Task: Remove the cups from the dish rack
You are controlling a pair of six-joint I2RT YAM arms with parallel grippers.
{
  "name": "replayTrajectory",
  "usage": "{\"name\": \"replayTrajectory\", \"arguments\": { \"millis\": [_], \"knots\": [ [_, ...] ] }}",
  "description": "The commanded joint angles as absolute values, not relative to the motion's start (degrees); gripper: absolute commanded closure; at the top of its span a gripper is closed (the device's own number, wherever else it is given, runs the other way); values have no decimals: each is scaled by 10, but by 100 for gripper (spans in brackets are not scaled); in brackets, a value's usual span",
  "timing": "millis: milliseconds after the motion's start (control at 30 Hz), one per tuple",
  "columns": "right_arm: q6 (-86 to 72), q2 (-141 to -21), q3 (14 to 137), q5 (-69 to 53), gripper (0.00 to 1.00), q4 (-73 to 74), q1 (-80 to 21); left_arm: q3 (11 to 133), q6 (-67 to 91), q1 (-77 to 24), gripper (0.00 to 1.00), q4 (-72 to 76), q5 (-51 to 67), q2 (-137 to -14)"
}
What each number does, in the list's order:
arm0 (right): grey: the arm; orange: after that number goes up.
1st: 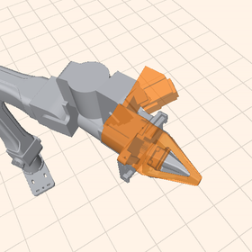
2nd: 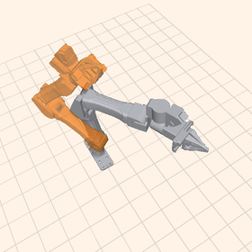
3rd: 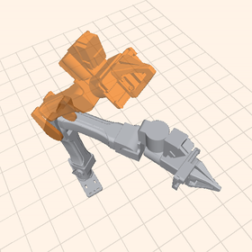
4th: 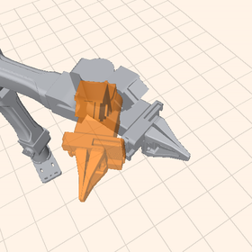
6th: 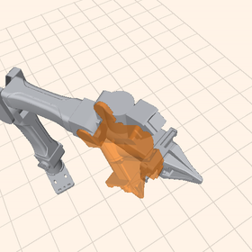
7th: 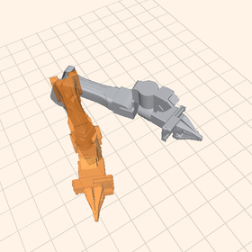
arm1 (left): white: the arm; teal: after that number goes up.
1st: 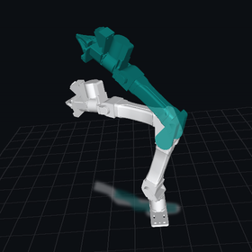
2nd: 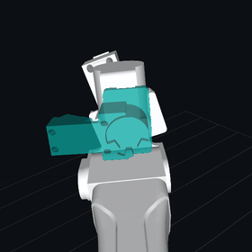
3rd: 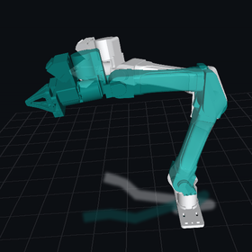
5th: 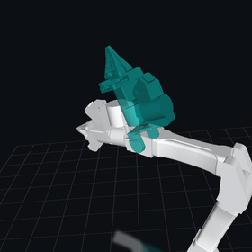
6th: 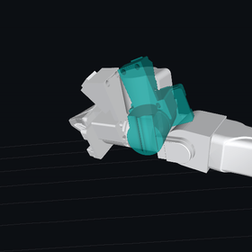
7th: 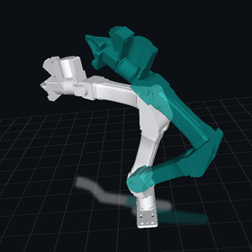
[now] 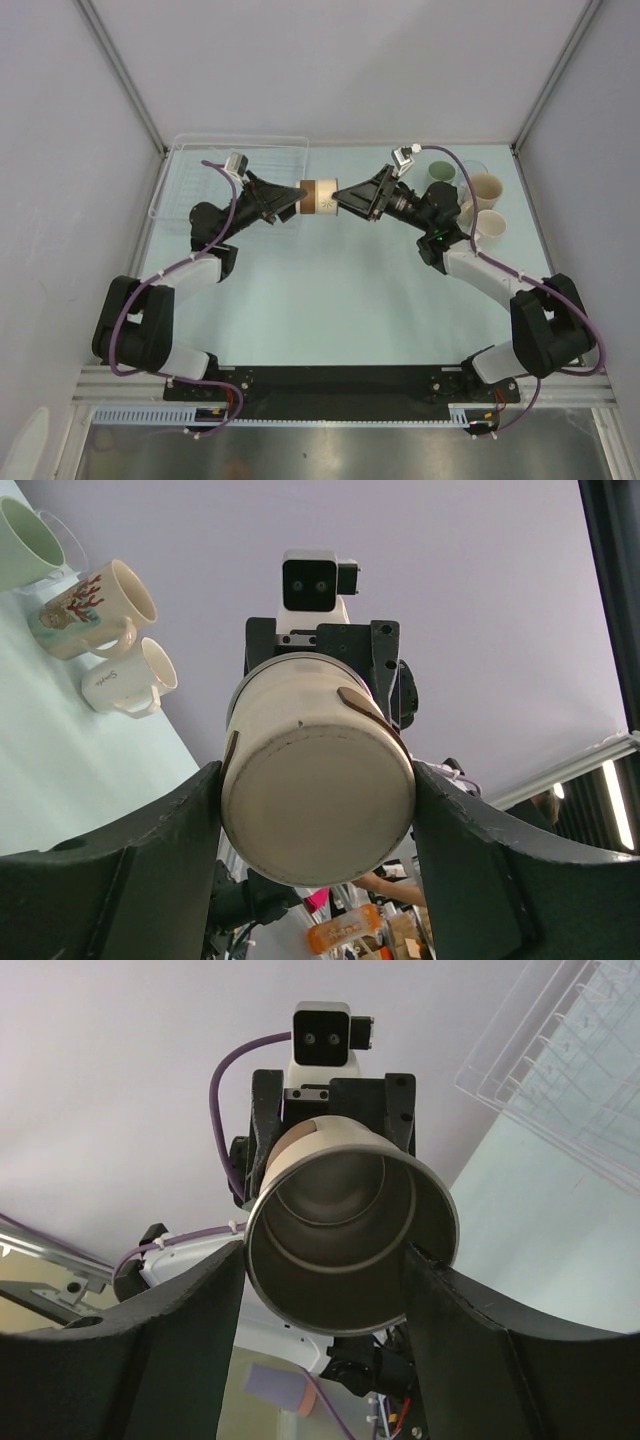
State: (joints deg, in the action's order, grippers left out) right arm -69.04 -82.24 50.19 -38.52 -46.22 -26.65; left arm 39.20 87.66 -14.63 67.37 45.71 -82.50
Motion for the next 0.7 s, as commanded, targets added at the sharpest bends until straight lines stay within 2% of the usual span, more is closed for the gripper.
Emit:
{"name": "replayTrajectory", "arguments": {
  "millis": [0,167,300,367,467,500,600,667],
  "knots": [
    [-693,-843,548,-391,33,-512,-284,400,887,-151,100,730,467,-824],
    [-693,-870,571,-395,36,-518,-303,396,888,-154,100,730,473,-824],
    [-702,-888,583,-399,68,-530,-316,385,888,-160,100,733,471,-825],
    [-716,-893,583,-400,71,-548,-317,381,890,-161,100,741,471,-827],
    [-735,-902,581,-406,88,-567,-320,380,897,-162,100,752,473,-834],
    [-737,-904,581,-408,100,-569,-319,381,902,-162,100,755,474,-836],
    [-741,-904,579,-410,100,-571,-320,385,908,-162,99,759,479,-844],
    [-739,-896,574,-408,100,-564,-319,388,911,-162,92,763,481,-849]
  ]
}}
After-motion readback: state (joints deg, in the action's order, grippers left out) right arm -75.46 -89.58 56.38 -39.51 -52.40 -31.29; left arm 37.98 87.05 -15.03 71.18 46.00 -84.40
